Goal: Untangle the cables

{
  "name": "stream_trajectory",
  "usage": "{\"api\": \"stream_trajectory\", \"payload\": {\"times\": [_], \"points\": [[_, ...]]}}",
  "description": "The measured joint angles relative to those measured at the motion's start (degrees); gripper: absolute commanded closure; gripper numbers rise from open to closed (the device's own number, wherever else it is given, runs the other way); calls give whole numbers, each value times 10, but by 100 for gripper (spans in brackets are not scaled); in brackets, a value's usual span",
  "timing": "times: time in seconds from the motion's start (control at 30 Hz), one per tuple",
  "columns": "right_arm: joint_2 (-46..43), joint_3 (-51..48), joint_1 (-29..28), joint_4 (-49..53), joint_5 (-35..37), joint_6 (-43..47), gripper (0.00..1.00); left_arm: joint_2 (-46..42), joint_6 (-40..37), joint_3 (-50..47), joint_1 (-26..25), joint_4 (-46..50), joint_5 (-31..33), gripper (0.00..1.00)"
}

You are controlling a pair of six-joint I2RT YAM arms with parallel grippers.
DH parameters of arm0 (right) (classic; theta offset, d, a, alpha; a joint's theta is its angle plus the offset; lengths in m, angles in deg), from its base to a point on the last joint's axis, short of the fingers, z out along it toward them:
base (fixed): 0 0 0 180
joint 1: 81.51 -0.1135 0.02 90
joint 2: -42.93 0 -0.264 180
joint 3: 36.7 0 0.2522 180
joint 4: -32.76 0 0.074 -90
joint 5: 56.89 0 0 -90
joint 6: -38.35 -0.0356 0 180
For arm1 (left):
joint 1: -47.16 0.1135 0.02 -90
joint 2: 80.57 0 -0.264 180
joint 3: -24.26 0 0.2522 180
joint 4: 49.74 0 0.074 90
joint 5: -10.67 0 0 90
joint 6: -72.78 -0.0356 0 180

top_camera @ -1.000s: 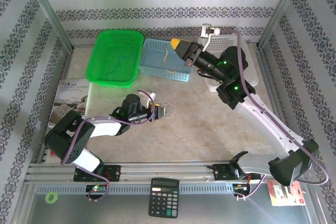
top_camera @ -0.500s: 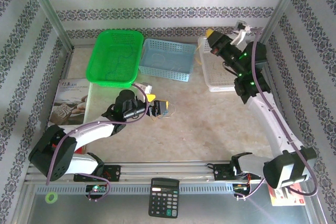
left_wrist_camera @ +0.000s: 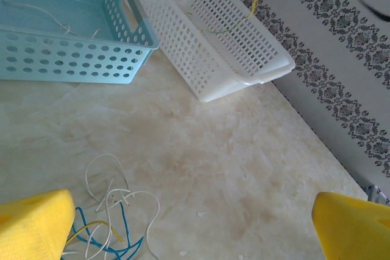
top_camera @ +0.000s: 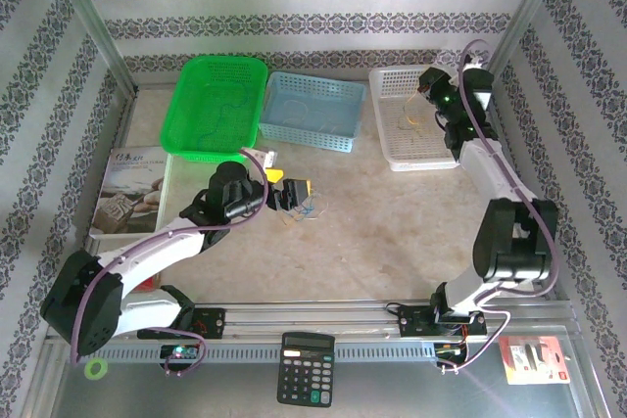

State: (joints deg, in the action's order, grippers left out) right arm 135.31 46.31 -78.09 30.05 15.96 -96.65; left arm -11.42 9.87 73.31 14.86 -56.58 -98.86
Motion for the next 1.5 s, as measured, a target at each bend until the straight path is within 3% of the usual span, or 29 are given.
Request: {"api": "stream_trajectory", "payload": {"times": [0.4, 0.47, 0.57, 0.63, 0.9, 1.07, 1.23, 1.5], "points": [[105, 60, 2, 8, 9, 30, 100, -31, 1, 5, 0, 45, 15, 0], [115, 62, 2, 12, 9, 35, 91, -32, 2, 5, 0, 48, 17, 0], [129, 64, 2, 27, 8, 46, 66, -33, 4, 7, 0, 53, 19, 0], [131, 64, 2, 38, 4, 56, 60, -33, 4, 10, 0, 59, 21, 0], [113, 64, 2, 52, -13, 75, 57, -35, 11, 16, 0, 70, 29, 0], [47, 45, -8, 48, -23, 75, 56, -35, 23, 16, 0, 73, 49, 0], [-39, -13, -58, 29, -25, 75, 56, -38, 39, 16, 0, 91, 83, 0], [-115, -144, -212, 23, -12, 107, 54, -40, 72, 27, 4, 132, 121, 0]]}}
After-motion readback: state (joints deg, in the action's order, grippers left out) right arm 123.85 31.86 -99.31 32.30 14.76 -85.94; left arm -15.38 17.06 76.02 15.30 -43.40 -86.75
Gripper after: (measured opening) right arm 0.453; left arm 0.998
